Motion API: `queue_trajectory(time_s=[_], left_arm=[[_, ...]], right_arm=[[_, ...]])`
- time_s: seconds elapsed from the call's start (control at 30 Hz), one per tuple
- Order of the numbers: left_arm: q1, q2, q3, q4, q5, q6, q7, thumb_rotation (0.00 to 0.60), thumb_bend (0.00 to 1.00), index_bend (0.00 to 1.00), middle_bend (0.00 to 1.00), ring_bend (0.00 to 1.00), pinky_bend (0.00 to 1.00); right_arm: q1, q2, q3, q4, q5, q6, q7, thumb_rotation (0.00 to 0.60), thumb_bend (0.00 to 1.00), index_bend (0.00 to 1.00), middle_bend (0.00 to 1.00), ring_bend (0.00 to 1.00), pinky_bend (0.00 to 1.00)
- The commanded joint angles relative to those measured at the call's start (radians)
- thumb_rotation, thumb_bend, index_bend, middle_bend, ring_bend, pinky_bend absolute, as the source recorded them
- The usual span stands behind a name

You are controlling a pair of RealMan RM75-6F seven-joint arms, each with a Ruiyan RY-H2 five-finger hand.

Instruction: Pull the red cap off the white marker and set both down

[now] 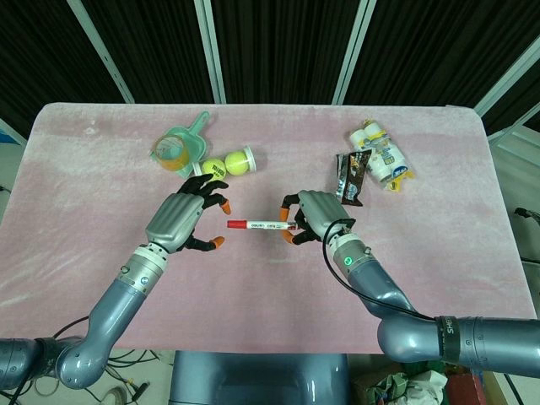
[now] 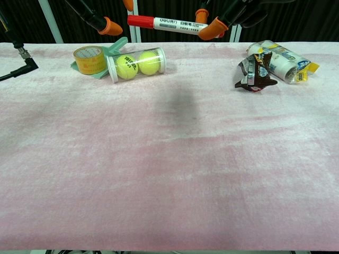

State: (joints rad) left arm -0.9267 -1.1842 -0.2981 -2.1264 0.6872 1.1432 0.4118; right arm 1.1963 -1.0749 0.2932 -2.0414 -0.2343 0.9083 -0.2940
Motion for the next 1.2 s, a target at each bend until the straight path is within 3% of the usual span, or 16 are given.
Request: queue_trajectory(time_s=[0.03, 0.83, 1.2], left_arm=[[-0.001, -0.001, 0.002, 0.0, -0.002, 0.003, 0.002, 0.6, 0.24, 0.42, 0.16, 0.0, 0.07], [-0.017, -0.017, 0.002, 0.013, -0.021, 0.007, 0.008, 0.6, 0.24, 0.45, 0.17, 0.0, 0.07], [-0.03, -0.037, 0.003, 0.021, -0.026, 0.009, 0.018, 0.6, 0.29, 0.47, 0.17, 0.0, 0.06]], right_arm=[[-0.001, 0.001, -0.001, -0.001, -0.002, -0.001, 0.002, 0.6, 0.41, 0.79, 1.0, 1.0, 0.96], [0.009, -0.016, -0.008, 0.002, -0.001, 0.005, 0.0, 0.6, 0.41, 0.79, 1.0, 1.0, 0.96], [0.01, -0.015, -0.009, 0.001, 0.0, -0.001, 0.002, 0.6, 0.41, 0.79, 1.0, 1.0, 0.96]])
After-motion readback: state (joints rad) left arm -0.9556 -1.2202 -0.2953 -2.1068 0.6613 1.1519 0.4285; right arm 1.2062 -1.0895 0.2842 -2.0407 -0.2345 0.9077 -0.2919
